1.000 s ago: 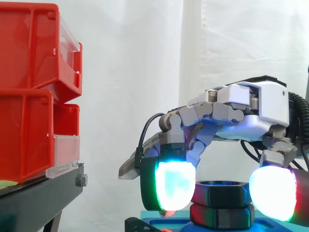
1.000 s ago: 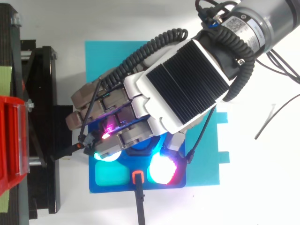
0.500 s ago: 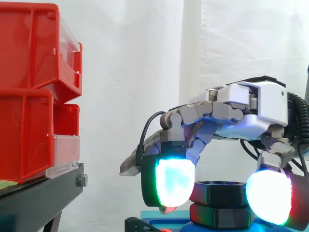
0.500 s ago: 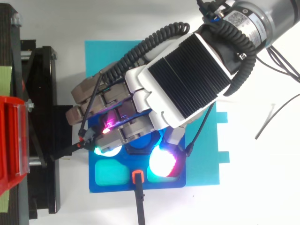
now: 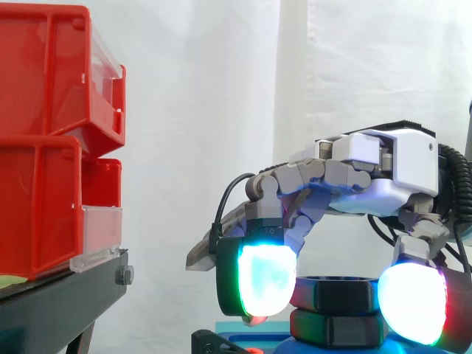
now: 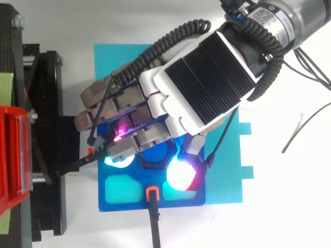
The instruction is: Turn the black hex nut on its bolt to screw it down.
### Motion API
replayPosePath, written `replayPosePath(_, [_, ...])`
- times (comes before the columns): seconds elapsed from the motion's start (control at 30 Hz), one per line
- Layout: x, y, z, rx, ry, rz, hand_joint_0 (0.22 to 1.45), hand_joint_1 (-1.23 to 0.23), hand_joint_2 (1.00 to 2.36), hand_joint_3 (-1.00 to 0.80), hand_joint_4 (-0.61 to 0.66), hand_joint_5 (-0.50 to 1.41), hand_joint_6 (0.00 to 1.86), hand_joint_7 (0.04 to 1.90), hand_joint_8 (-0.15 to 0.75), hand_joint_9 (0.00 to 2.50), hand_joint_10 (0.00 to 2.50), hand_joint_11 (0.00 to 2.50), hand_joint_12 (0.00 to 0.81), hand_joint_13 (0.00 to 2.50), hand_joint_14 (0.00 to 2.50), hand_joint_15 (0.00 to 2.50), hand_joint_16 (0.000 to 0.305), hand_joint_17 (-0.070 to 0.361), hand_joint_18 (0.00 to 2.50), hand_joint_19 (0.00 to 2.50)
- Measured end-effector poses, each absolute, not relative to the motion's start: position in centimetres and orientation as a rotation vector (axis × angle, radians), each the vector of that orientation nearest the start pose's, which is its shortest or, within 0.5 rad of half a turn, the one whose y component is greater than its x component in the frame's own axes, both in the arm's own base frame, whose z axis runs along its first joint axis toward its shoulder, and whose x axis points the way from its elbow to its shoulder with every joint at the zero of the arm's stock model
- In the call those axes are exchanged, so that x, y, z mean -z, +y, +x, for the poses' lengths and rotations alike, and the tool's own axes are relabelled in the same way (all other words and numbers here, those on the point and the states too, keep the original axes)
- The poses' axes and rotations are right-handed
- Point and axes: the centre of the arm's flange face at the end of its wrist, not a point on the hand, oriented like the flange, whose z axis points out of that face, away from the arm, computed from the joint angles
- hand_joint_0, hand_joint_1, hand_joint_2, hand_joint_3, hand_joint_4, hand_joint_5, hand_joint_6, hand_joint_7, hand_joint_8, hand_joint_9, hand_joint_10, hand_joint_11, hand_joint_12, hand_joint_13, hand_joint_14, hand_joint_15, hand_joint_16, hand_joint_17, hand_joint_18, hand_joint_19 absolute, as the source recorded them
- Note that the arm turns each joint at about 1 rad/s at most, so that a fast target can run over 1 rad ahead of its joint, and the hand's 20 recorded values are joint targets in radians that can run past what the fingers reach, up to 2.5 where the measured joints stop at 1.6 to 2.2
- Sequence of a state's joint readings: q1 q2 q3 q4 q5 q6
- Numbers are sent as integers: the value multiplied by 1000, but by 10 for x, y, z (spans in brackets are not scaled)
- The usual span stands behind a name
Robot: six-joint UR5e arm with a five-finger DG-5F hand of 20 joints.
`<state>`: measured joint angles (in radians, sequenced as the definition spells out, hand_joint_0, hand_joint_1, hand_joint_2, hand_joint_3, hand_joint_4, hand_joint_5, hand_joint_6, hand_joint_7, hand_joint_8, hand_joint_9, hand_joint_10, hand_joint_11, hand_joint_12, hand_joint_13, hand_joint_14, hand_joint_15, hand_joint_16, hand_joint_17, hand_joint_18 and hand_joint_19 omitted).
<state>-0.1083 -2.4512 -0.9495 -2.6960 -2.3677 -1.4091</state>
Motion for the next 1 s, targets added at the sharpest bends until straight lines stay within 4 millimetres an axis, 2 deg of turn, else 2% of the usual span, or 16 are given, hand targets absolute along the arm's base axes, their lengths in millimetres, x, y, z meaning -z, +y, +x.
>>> replayPosePath(0.57, [-241, -149, 780, -590, 1386, -483, 560, -722, 1000, -491, 222, -87, 636, 1158, 265, 895, 8, 245, 341, 521, 4, 120, 47, 105, 473, 262])
replayPosePath(0.63, [-241, -149, 780, -589, 1385, -483, 519, -692, 1000, -500, 238, -86, 631, 1145, 273, 900, 7, 236, 351, 528, 4, 116, 49, 110, 488, 252])
replayPosePath(0.77, [-241, -149, 780, -589, 1383, -485, 450, -605, 1000, -500, 287, -70, 513, 1265, 295, 905, 6, 225, 377, 541, 5, 111, 55, 123, 522, 236])
replayPosePath(0.9, [-242, -148, 780, -595, 1381, -491, 412, -553, 1000, -500, 331, -96, 502, 1140, 306, 893, 6, 225, 393, 547, 4, 112, 59, 133, 536, 227])
replayPosePath(1.0, [-245, -146, 781, -600, 1380, -494, 405, -549, 1000, -500, 310, -124, 502, 1079, 301, 839, 6, 225, 396, 538, 4, 109, 60, 136, 536, 227])
